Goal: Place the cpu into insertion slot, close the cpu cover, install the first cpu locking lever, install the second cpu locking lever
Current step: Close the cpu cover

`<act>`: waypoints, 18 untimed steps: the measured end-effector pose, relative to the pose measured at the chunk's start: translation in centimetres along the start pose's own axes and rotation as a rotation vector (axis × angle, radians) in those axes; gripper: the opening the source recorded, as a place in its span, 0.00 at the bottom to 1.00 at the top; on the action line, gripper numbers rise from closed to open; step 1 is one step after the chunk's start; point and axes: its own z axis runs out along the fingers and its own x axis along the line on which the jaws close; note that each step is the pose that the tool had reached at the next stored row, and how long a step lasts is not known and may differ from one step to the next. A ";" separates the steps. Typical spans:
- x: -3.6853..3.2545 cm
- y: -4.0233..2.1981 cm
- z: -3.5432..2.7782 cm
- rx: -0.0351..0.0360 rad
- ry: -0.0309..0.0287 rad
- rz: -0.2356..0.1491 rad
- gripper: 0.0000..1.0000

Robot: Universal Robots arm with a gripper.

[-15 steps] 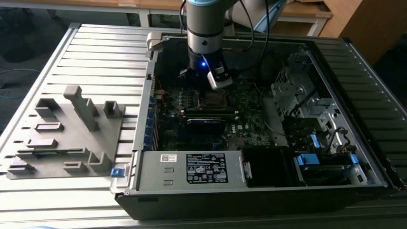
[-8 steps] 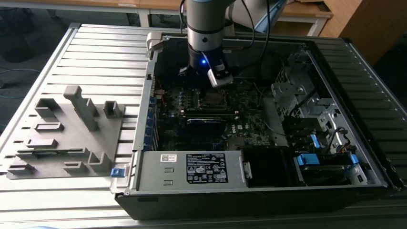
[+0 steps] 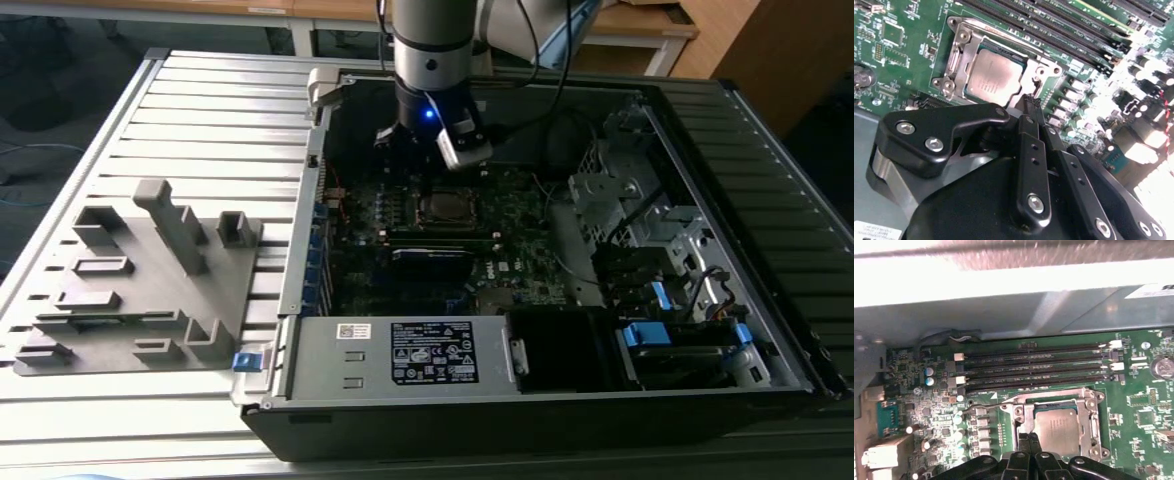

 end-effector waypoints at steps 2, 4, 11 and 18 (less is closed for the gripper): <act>0.00 0.01 -0.01 -0.0005 -0.0002 0.000 0.11; 0.00 0.00 -0.05 -0.0001 -0.0001 0.000 0.11; -0.27 0.03 0.02 -0.0014 -0.0100 -0.001 0.11; -1.49 0.16 0.12 -0.0014 -0.0101 -0.001 0.11</act>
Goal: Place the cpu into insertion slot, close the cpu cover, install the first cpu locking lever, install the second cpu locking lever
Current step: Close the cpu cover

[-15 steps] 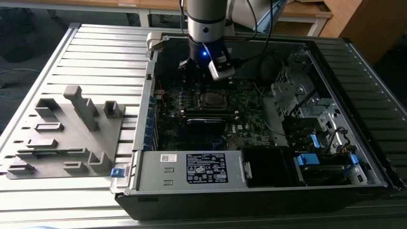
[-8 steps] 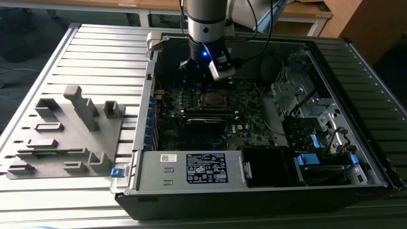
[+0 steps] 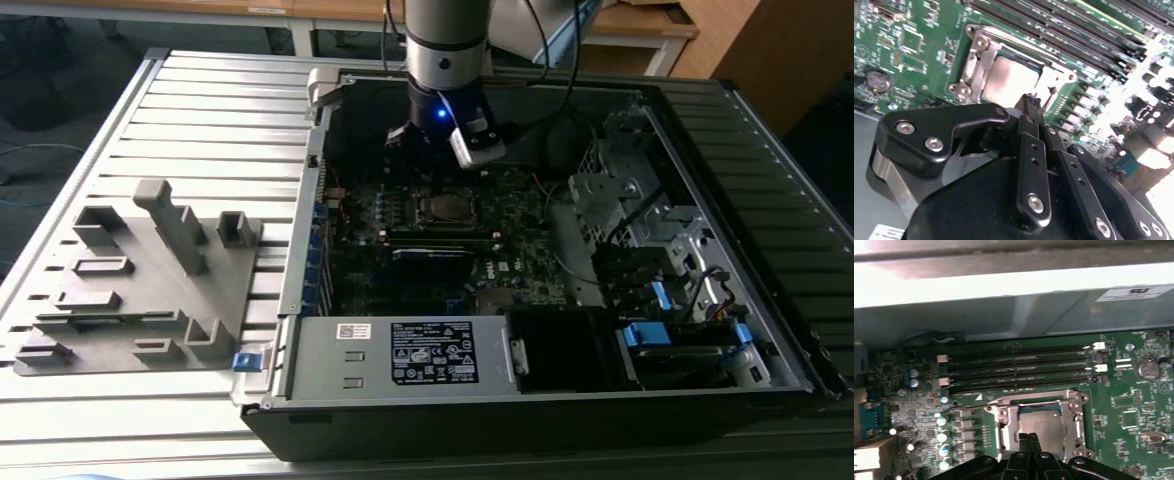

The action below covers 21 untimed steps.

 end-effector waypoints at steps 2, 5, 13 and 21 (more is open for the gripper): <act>-0.48 0.05 0.04 0.0000 0.0000 0.000 0.11; -1.23 0.13 0.10 0.0000 0.0000 0.000 0.11; -1.45 -0.19 0.13 0.0001 0.0000 0.000 0.11; -1.48 -0.38 -0.03 0.0003 0.0001 0.000 0.11</act>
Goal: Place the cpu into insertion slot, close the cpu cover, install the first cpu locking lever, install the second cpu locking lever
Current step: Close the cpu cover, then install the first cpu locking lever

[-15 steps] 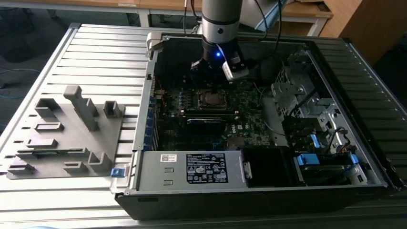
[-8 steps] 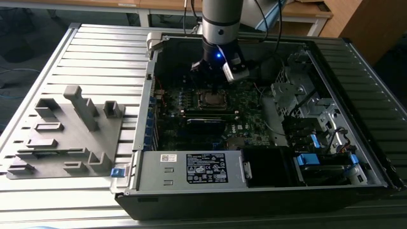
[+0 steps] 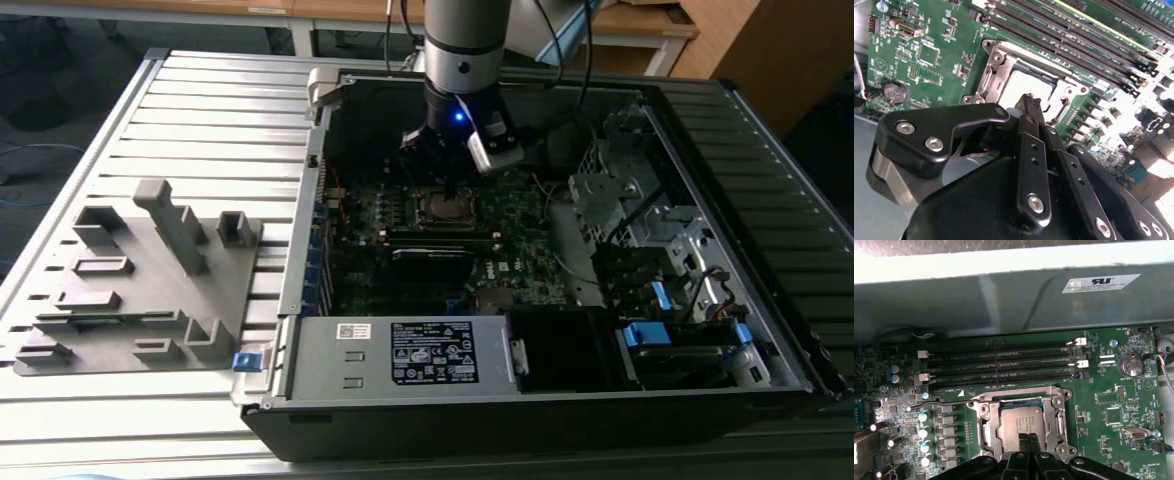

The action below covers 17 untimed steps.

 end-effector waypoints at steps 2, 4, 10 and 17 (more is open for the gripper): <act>-0.01 0.01 -0.22 -0.0002 -0.0001 0.000 0.11; -0.02 0.02 -0.22 -0.0003 -0.0002 0.000 0.11; -0.03 -0.09 -0.23 0.0009 -0.0004 0.000 0.11; -0.03 -0.14 -0.23 0.0009 -0.0004 0.000 0.11</act>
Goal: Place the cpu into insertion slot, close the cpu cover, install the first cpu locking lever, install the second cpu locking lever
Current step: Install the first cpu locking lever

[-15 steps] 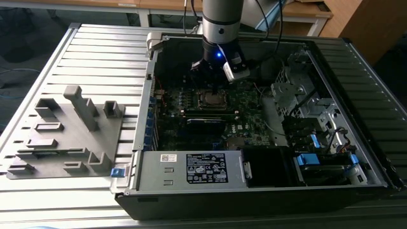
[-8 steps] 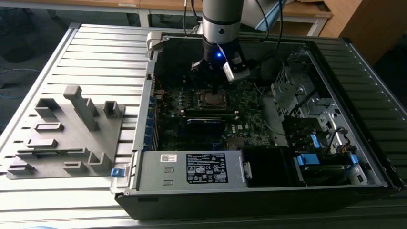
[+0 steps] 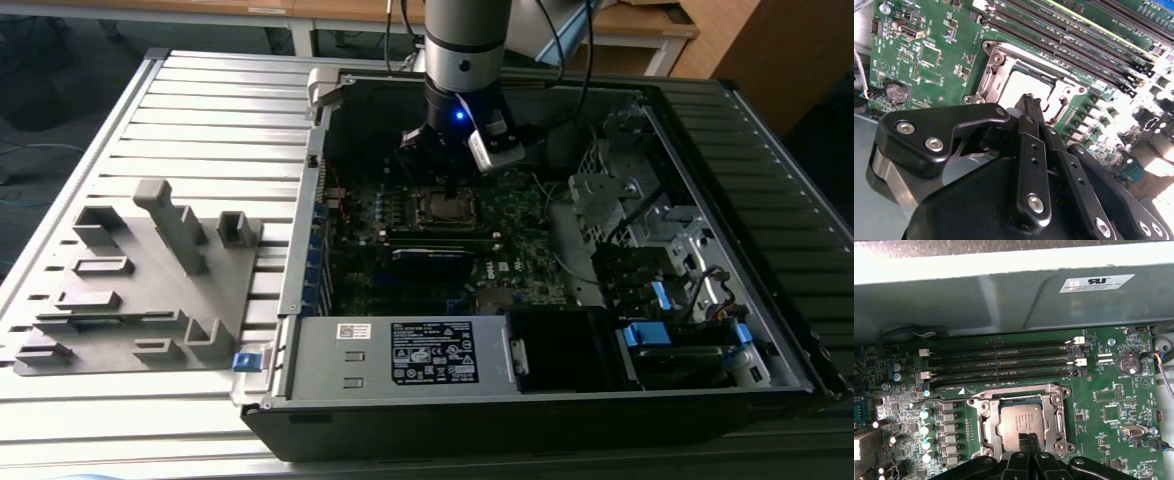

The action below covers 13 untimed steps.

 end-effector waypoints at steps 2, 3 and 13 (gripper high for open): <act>0.00 0.00 0.00 0.0000 0.0000 0.000 0.11; 0.00 0.00 0.00 0.0000 0.0000 0.000 0.11; -0.07 0.04 -1.14 0.0001 0.0001 0.000 0.11</act>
